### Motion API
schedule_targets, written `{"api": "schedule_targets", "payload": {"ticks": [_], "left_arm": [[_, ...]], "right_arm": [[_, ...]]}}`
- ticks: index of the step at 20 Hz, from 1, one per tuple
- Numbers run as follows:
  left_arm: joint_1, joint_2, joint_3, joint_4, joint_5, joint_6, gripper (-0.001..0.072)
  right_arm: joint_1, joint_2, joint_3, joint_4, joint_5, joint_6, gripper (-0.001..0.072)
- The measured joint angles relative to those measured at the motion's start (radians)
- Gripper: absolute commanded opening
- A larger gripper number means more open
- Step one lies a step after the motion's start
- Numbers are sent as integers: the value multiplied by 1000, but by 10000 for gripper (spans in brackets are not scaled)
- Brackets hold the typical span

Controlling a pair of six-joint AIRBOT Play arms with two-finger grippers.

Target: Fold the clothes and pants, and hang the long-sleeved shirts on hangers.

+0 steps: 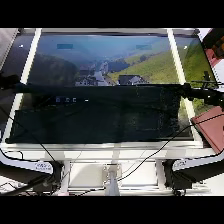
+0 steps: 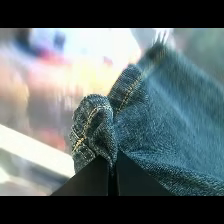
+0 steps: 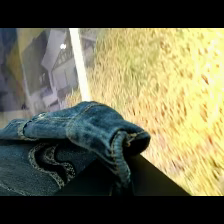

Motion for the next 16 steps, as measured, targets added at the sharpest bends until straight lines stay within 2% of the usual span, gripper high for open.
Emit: {"api": "schedule_targets", "payload": {"ticks": [4,8,12,16], "left_arm": [[-74,20,3,98,137,-13,21],[-101,39,-14,182,192,-113,21],[-92,44,-184,216,193,-180,22],[-87,45,-387,230,197,-202,24]], "right_arm": [[16,0,1,24,-35,10,40],[21,0,1,68,-50,0,39],[30,0,1,74,-99,-4,39],[67,0,0,63,-160,-5,40]]}}
